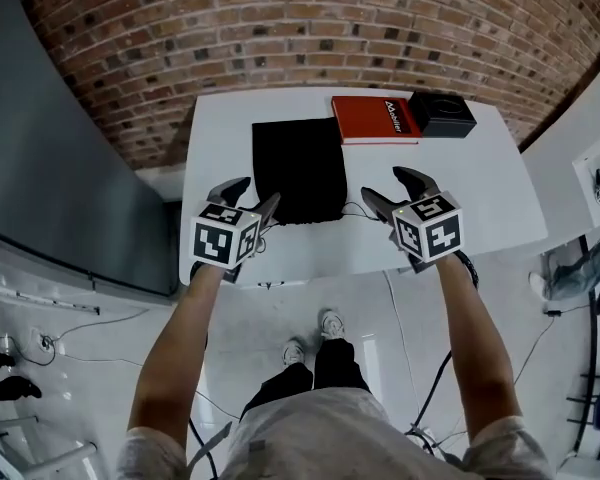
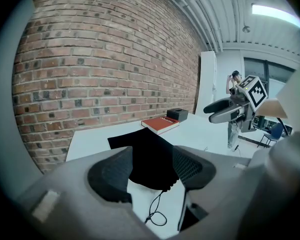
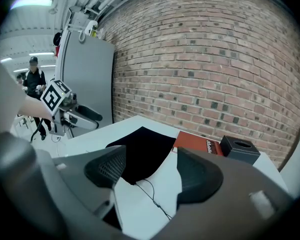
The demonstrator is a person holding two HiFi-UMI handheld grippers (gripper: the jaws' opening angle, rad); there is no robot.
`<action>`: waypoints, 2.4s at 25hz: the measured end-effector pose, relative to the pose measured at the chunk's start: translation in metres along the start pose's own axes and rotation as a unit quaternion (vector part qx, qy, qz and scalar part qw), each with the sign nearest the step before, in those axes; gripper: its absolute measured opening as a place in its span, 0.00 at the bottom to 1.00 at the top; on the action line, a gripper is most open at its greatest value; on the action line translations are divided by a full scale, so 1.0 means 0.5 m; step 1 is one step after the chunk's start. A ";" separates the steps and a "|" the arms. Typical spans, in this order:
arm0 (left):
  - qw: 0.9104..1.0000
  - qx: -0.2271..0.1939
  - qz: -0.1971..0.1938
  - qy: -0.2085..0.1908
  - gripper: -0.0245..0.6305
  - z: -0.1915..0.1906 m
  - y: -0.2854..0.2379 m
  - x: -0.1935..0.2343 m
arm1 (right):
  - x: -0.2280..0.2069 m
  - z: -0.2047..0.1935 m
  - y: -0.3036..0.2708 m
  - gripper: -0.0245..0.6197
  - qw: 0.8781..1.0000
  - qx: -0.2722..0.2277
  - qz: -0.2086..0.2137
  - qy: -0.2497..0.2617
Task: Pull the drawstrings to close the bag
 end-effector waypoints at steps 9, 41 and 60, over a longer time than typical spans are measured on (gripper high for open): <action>0.996 0.070 -0.046 -0.040 0.43 -0.093 -0.036 -0.035 | 0.020 -0.068 -0.033 0.52 0.997 0.052 0.039 0.036; 0.962 0.233 -0.105 -0.097 0.40 -0.206 -0.146 -0.053 | 0.001 -0.225 -0.226 0.43 0.924 0.191 0.259 0.205; 0.961 0.263 -0.076 -0.041 0.31 -0.235 -0.146 -0.047 | 0.011 -0.244 -0.250 0.33 0.892 0.214 0.329 0.224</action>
Point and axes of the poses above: the fingertips, and each gripper's own axes: y backward along the fingers, x to its left, z out of its top, the point moved 6 cm from there along y, backward along the fingers, and after that the axes turned 2 degrees about -y, right-handed, at the moved point
